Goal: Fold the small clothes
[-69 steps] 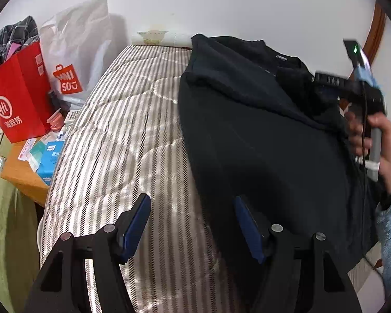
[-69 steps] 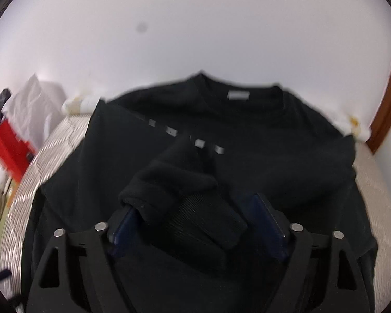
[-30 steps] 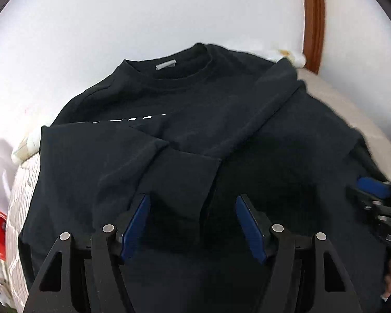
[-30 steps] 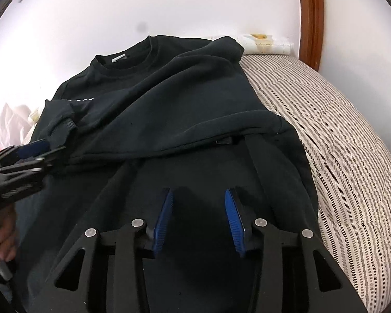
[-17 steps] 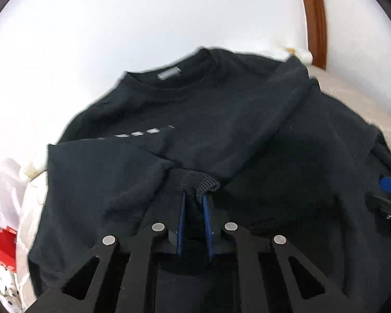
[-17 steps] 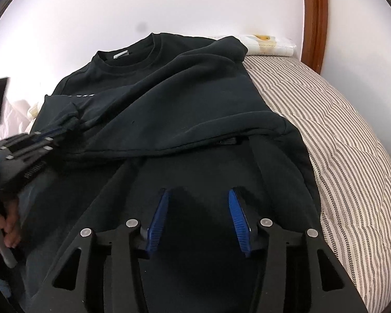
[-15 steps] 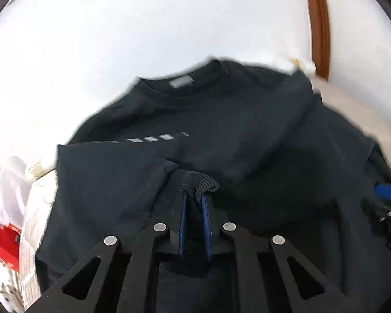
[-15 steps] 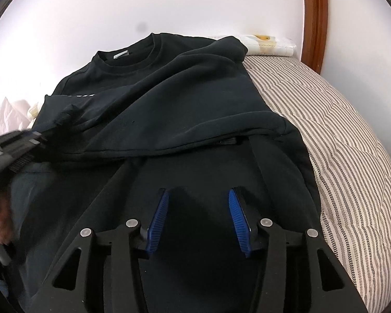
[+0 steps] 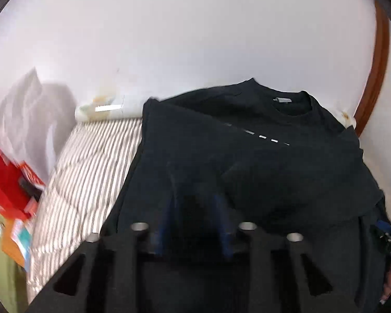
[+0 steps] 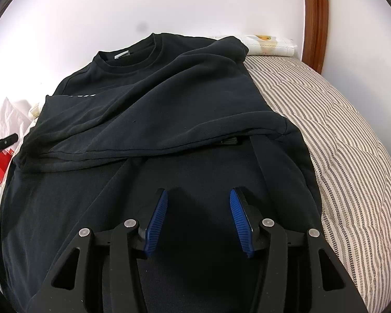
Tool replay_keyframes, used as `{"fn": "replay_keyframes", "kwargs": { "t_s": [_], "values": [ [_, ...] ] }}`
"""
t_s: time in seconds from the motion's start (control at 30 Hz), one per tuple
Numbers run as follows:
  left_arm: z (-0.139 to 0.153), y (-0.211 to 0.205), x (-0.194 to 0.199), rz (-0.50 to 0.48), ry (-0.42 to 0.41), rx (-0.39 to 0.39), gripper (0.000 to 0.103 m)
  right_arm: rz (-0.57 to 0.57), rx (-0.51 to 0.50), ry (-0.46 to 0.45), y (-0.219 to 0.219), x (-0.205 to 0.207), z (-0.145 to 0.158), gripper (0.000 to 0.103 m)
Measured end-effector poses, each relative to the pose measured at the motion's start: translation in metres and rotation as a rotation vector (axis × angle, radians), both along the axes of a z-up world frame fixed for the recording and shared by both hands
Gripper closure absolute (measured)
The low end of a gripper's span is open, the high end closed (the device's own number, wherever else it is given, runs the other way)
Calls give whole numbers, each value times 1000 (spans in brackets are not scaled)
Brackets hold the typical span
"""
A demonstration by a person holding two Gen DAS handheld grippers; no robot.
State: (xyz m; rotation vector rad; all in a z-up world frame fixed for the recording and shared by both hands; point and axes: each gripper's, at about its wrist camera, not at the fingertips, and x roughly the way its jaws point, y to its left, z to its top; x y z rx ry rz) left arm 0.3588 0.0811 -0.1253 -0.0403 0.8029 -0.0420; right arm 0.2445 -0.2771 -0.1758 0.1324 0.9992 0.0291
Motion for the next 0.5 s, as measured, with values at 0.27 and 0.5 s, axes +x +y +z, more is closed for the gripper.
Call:
{"fn": "replay_keyframes", "kwargs": {
  "t_s": [0.27,0.5],
  "values": [
    [-23,14,19,10,65,-116,54,0,6,-1,0,0,0,52],
    [-38,7,39,-6,73,-207,93,5,15,-2,-1,-1,-1,50]
  ]
}}
